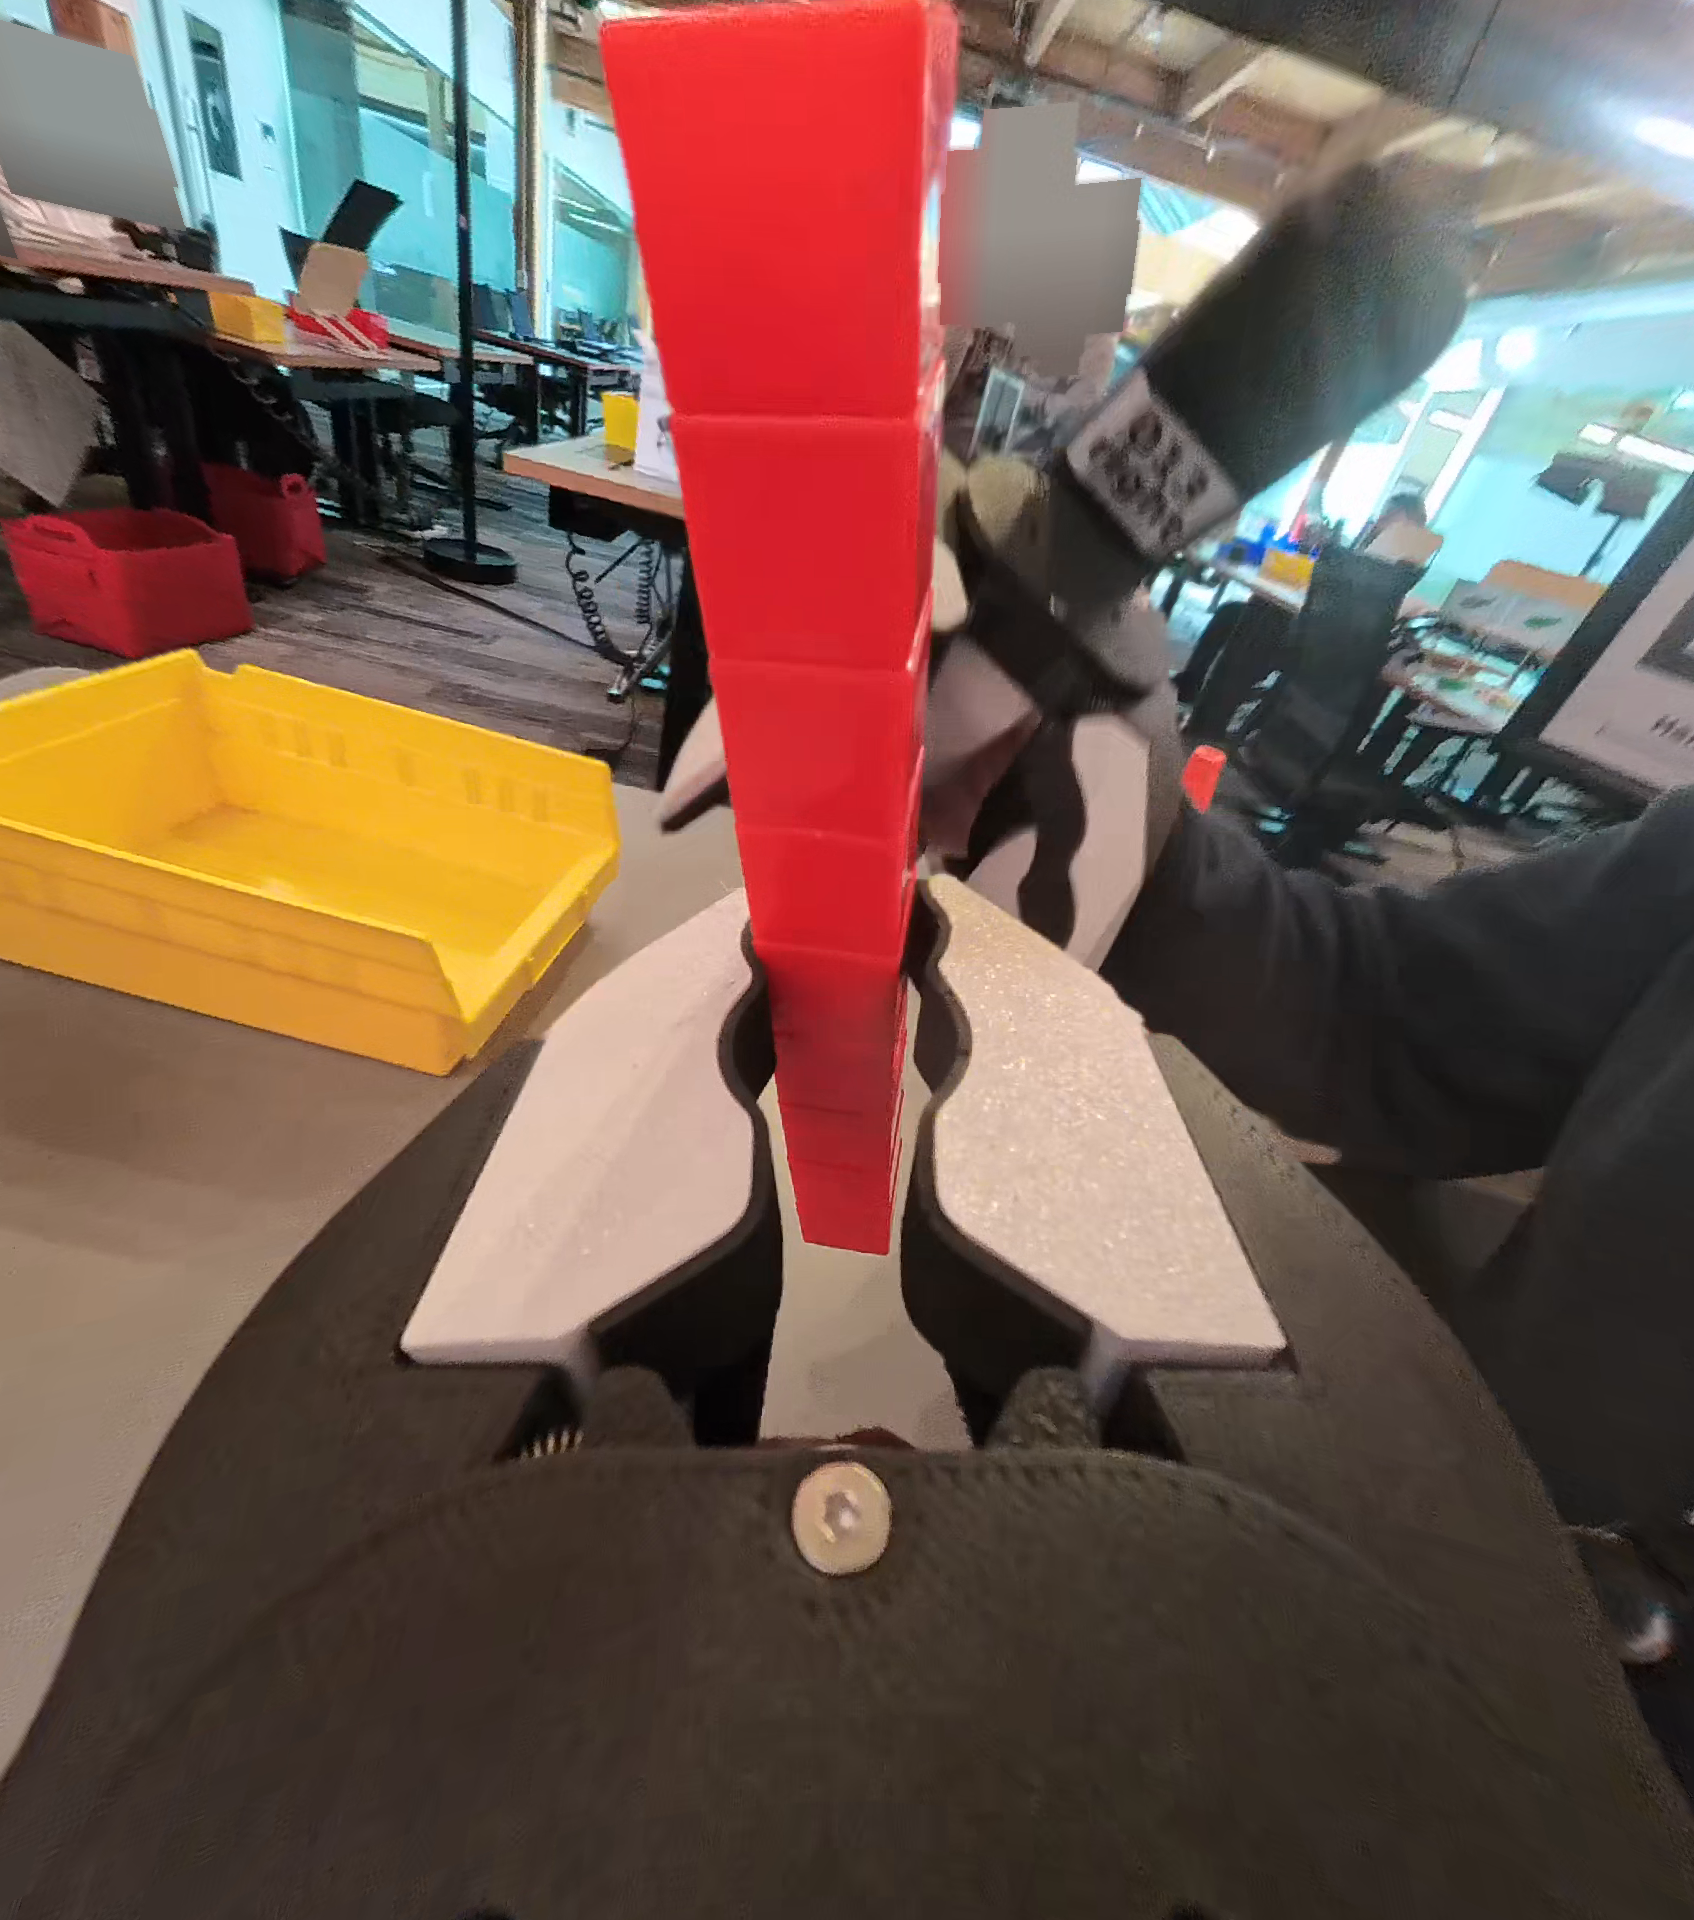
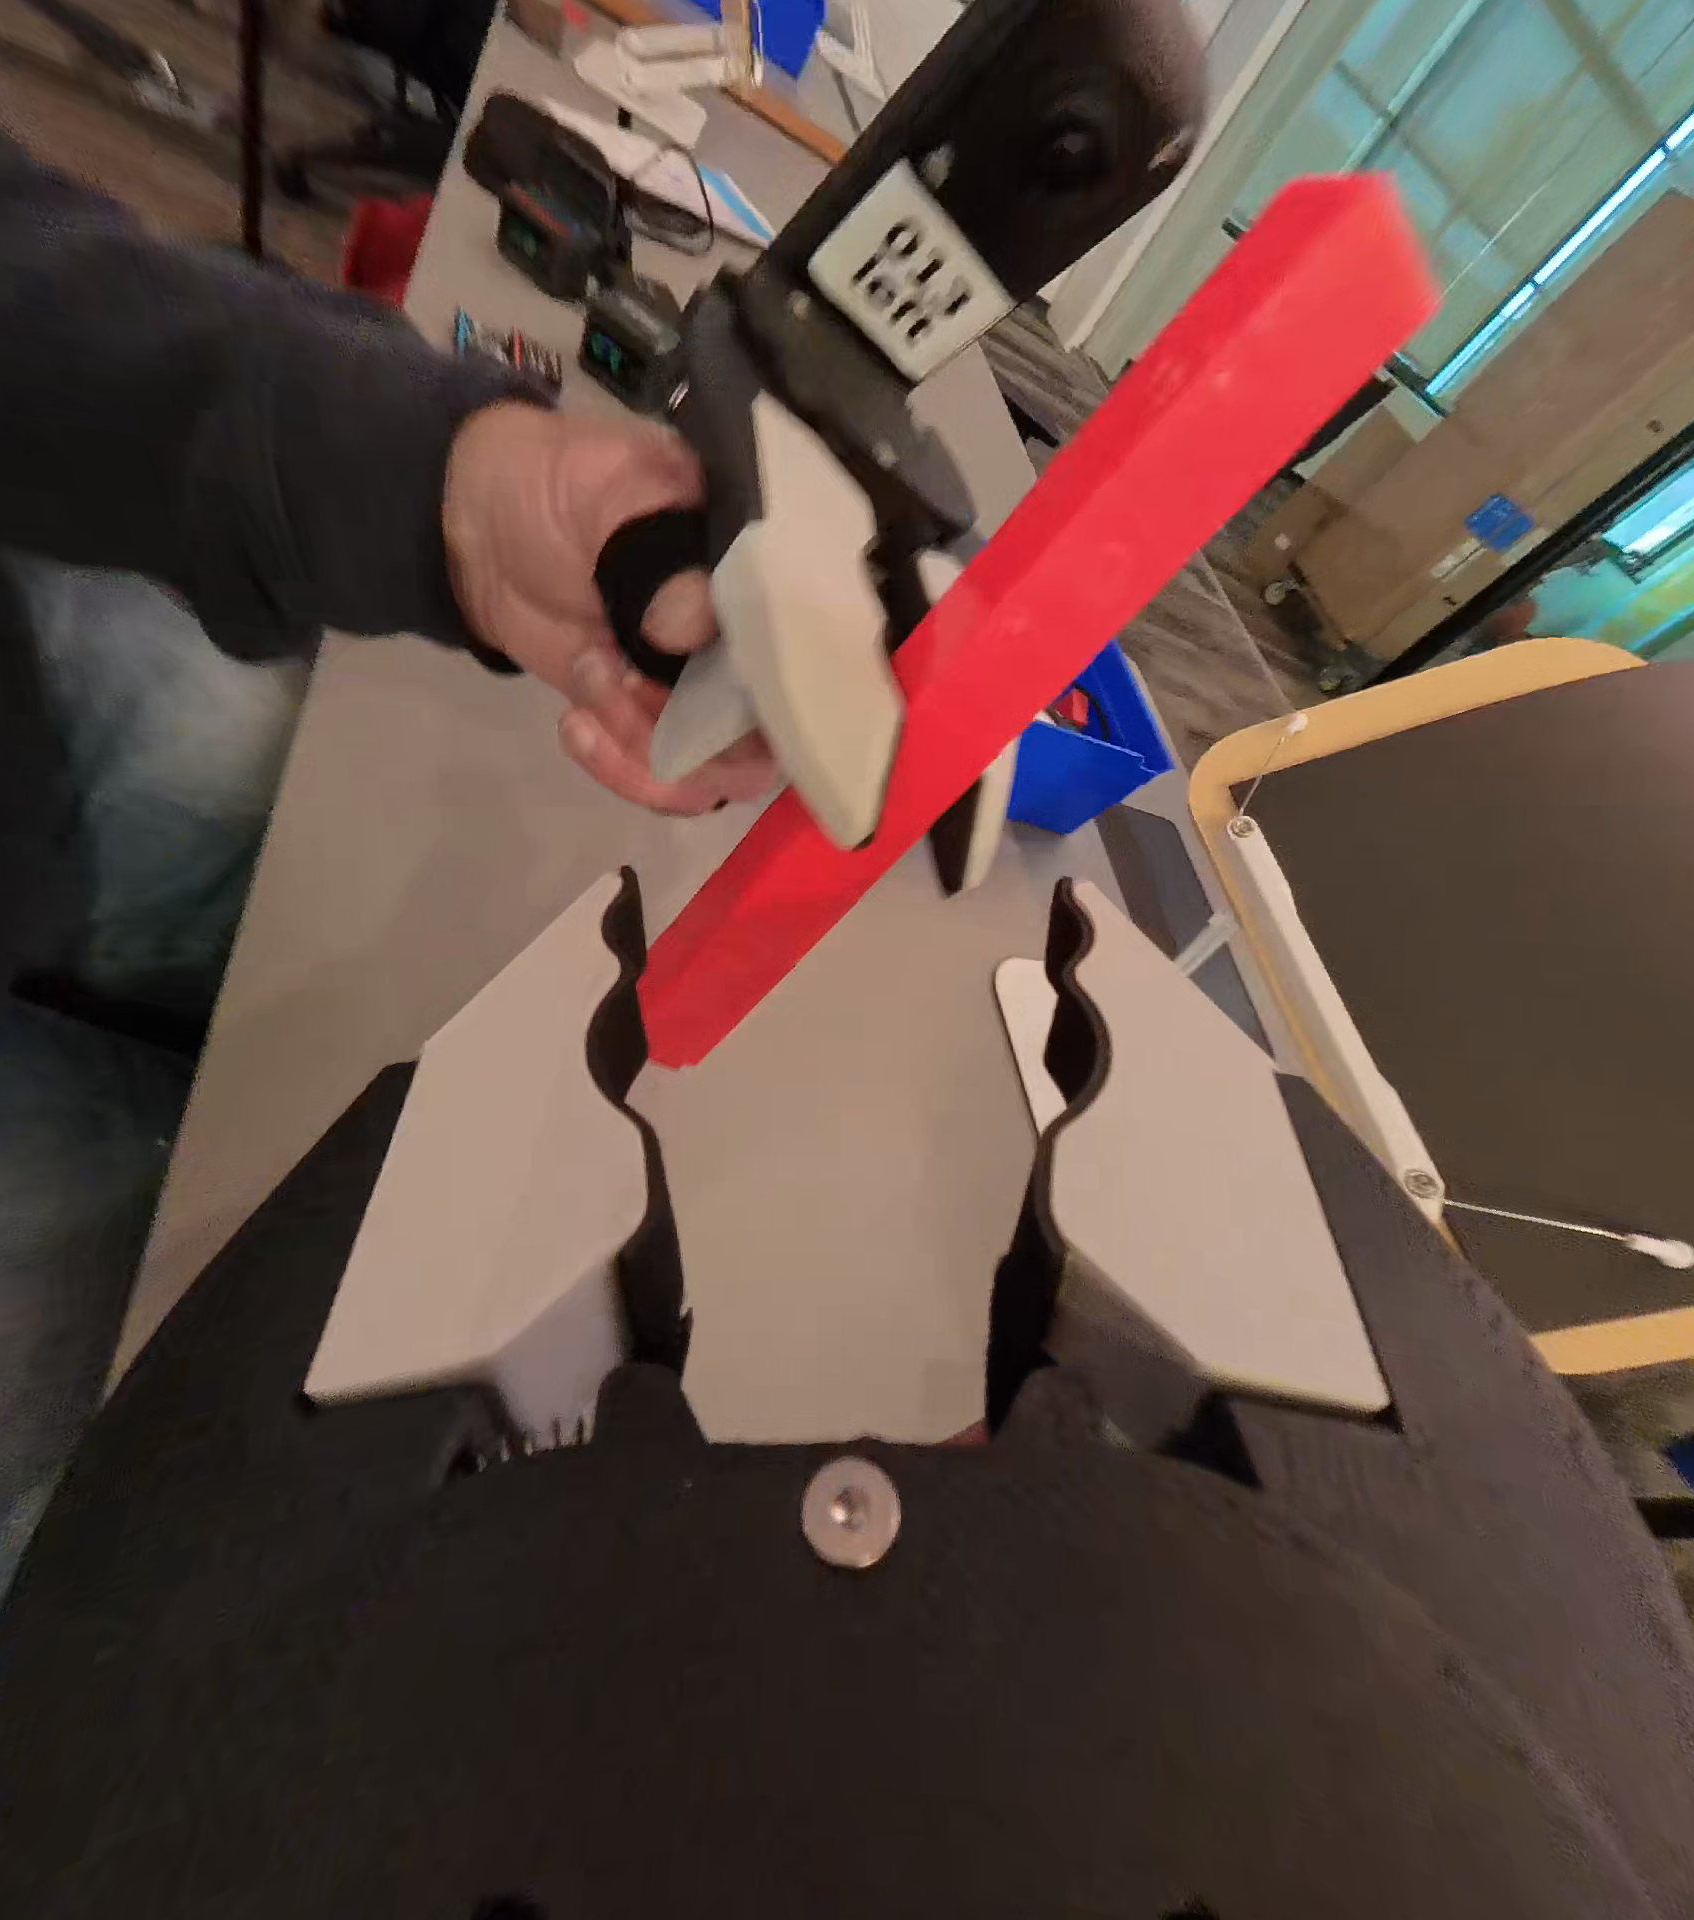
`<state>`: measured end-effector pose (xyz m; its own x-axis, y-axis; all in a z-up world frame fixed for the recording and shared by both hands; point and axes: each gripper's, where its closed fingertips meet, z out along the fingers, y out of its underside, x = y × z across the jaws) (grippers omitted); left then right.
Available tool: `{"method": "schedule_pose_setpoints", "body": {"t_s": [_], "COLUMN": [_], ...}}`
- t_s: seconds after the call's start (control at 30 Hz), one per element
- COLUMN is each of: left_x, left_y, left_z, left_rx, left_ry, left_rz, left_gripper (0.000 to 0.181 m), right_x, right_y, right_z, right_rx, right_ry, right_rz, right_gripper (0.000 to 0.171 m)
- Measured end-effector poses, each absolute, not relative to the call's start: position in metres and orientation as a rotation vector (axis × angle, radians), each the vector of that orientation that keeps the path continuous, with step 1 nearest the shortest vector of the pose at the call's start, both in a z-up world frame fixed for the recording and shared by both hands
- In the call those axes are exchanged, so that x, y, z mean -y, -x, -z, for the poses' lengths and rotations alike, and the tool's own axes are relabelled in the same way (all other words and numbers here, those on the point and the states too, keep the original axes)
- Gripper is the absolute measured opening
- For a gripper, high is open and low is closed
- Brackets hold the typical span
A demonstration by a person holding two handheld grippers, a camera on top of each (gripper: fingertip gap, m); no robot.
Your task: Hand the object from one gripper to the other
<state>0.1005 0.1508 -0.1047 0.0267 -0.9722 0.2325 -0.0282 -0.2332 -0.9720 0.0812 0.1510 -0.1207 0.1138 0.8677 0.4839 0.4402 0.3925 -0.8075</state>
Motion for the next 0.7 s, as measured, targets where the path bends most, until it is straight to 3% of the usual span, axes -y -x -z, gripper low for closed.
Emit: {"method": "schedule_pose_setpoints", "body": {"t_s": [0.23,0.7], "left_x": [-0.159,-0.181], "left_y": [-0.096,-0.092], "left_z": [0.087,0.077], "left_rx": [-0.973,-0.708], "left_ry": [1.453,1.488], "left_rz": [1.48,1.595], "left_gripper": [0.023,0.023], "right_x": [-0.147,-0.166], "right_y": [-0.074,-0.076], "right_z": [0.143,0.139], "right_rx": [1.569,1.379], "right_ry": [1.194,1.139], "right_rz": [-0.326,0.047], "right_gripper": [0.077,0.054]}}
